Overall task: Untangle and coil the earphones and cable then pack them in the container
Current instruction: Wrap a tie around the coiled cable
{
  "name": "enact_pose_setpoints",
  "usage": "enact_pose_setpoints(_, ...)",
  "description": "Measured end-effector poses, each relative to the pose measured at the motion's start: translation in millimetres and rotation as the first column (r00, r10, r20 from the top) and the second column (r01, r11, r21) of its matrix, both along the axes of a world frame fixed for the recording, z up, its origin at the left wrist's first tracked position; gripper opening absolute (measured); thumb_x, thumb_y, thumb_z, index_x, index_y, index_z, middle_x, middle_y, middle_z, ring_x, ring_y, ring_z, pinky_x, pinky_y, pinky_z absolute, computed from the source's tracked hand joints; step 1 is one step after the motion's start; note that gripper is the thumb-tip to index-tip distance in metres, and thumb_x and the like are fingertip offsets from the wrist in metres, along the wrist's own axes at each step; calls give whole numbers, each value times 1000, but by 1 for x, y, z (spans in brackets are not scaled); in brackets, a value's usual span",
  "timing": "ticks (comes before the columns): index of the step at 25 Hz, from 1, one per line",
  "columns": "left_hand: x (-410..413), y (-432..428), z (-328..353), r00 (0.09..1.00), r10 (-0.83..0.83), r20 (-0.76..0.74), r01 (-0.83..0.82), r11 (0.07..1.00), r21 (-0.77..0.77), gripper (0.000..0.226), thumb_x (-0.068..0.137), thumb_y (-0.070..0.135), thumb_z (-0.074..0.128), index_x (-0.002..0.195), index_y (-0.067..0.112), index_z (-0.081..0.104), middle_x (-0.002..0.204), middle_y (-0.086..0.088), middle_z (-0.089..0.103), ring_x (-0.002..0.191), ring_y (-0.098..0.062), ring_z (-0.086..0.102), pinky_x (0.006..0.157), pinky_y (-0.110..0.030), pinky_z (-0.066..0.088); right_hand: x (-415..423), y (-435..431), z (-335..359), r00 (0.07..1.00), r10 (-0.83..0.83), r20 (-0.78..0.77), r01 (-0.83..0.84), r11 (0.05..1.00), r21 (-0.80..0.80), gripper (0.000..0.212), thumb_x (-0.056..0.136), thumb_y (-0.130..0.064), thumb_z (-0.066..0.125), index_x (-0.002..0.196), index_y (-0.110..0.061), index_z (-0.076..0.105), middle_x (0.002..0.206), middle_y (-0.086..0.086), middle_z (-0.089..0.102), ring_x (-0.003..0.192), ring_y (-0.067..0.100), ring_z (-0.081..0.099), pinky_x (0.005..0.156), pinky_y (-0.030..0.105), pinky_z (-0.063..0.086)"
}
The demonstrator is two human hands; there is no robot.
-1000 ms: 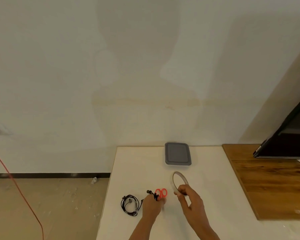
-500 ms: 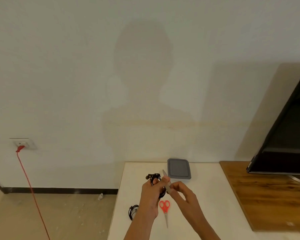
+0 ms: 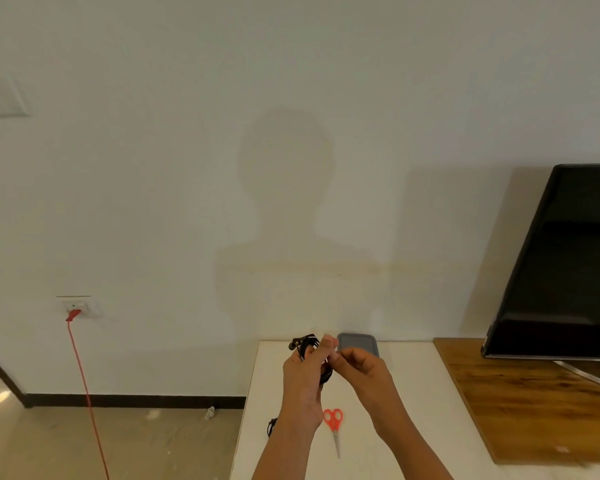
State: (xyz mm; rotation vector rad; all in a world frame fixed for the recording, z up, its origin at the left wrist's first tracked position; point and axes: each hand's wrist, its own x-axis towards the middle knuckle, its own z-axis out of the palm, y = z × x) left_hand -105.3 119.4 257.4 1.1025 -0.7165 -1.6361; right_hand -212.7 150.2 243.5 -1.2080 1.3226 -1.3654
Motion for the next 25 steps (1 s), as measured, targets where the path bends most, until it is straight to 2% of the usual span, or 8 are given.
enact_pose_setpoints(5, 8, 12, 13, 999, 14, -37, -14, 1000, 5, 7, 81, 20, 73, 82, 12, 74, 90, -10, 76, 85, -22, 69, 65, -26, 52, 3, 16, 10, 999, 23, 47, -23, 1000, -3, 15, 90, -20, 62, 85, -23, 77, 85, 1, 75, 85, 9, 69, 71, 11, 51)
enact_pose_setpoints(8, 8, 19, 17, 1000, 8, -12, -8, 1000, -2, 19, 79, 21, 75, 93, 8, 72, 96, -12, 74, 88, -22, 68, 69, -26, 51, 6, 20, 15, 998, -13, 60, 13, 1000, 6, 13, 89, -19, 64, 84, -19, 76, 83, 3, 75, 81, 10, 69, 69, 13, 52)
enact_pose_setpoints(11, 6, 22, 20, 999, 34, 1, -34, 999, -5, 32, 77, 22, 77, 103, 5, 69, 102, -15, 72, 98, -26, 66, 83, -33, 51, 11, 22, 21, 995, -53, 83, 54, 998, -9, 13, 88, -18, 65, 80, -18, 76, 78, 3, 74, 73, 7, 67, 65, 13, 52)
enact_pose_setpoints(14, 5, 24, 27, 998, 65, -4, -65, 998, -2, 38, 76, 21, 78, 108, 5, 66, 105, -15, 71, 103, -29, 64, 93, -38, 50, 14, 28, 28, 994, -29, 104, 34, 998, -50, 19, 89, -13, 63, 79, -21, 77, 79, 2, 75, 76, 8, 69, 66, 10, 51)
enact_pose_setpoints(17, 5, 27, 34, 998, 69, -6, -70, 997, -15, 36, 76, 19, 78, 107, 3, 66, 103, -17, 71, 101, -29, 65, 90, -37, 52, 16, 32, 35, 994, -15, 107, 22, 997, -69, 16, 90, -13, 62, 82, -17, 76, 78, 1, 75, 73, 7, 69, 65, 8, 49)
enact_pose_setpoints(20, 4, 31, 40, 999, 48, -2, -48, 998, -36, 33, 76, 17, 78, 102, 0, 68, 100, -17, 72, 98, -28, 65, 86, -35, 52, 18, 33, 42, 993, -41, 114, 51, 995, -88, 14, 89, -11, 62, 81, -6, 72, 67, -1, 69, 60, 1, 61, 59, 10, 48)
enact_pose_setpoints(22, 5, 36, 44, 998, 55, -16, -55, 998, -34, 33, 76, 17, 78, 103, 1, 68, 100, -16, 72, 99, -28, 65, 89, -36, 51, 19, 35, 45, 993, -42, 113, 54, 993, -102, 15, 90, -10, 60, 81, -5, 71, 63, -4, 66, 57, 1, 58, 57, 11, 48)
enact_pose_setpoints(25, 8, 39, 48, 998, 63, -32, -64, 997, -35, 37, 76, 16, 77, 109, 2, 66, 105, -16, 70, 103, -29, 64, 90, -36, 51, 21, 41, 49, 994, -35, 106, 47, 992, -115, 15, 91, -10, 59, 85, -8, 73, 67, -3, 70, 60, 2, 62, 60, 11, 49)
